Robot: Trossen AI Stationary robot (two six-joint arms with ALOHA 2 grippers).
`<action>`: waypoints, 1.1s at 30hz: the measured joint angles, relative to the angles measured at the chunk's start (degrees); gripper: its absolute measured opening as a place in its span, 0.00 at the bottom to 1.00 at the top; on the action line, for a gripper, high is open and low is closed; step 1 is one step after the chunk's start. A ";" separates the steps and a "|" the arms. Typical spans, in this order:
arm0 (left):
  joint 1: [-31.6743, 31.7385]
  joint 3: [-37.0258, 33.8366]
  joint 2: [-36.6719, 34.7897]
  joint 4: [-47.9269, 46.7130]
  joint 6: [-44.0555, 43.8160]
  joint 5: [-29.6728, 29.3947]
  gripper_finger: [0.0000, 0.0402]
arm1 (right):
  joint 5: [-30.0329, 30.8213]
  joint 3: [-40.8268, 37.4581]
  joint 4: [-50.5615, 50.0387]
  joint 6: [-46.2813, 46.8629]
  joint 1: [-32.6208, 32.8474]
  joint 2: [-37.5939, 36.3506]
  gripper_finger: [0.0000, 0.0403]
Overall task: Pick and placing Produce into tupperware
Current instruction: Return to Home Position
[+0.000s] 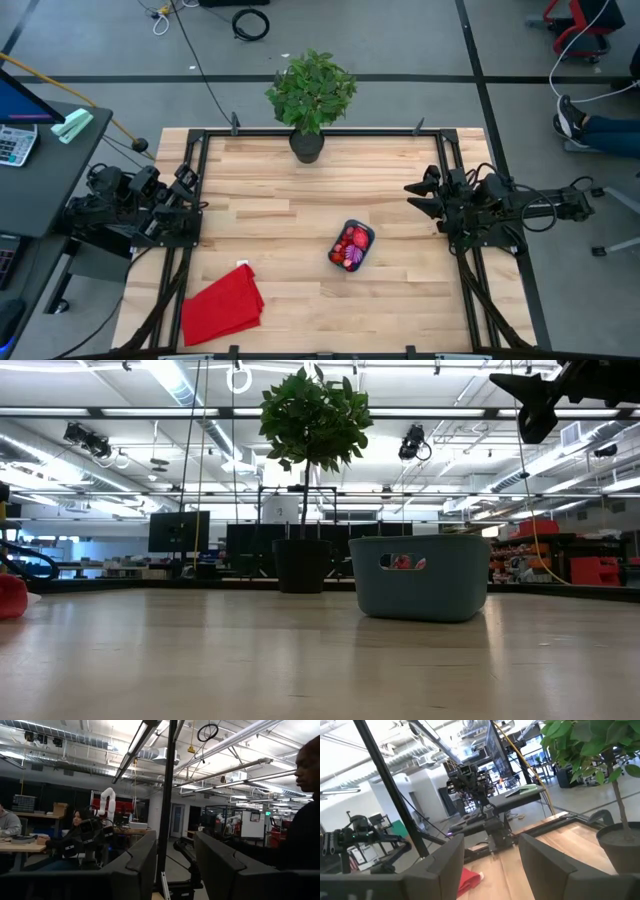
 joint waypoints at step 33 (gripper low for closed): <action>0.00 0.00 0.00 0.04 -0.02 0.00 0.37 | -4.31 -14.15 12.94 -10.32 0.11 -12.96 0.49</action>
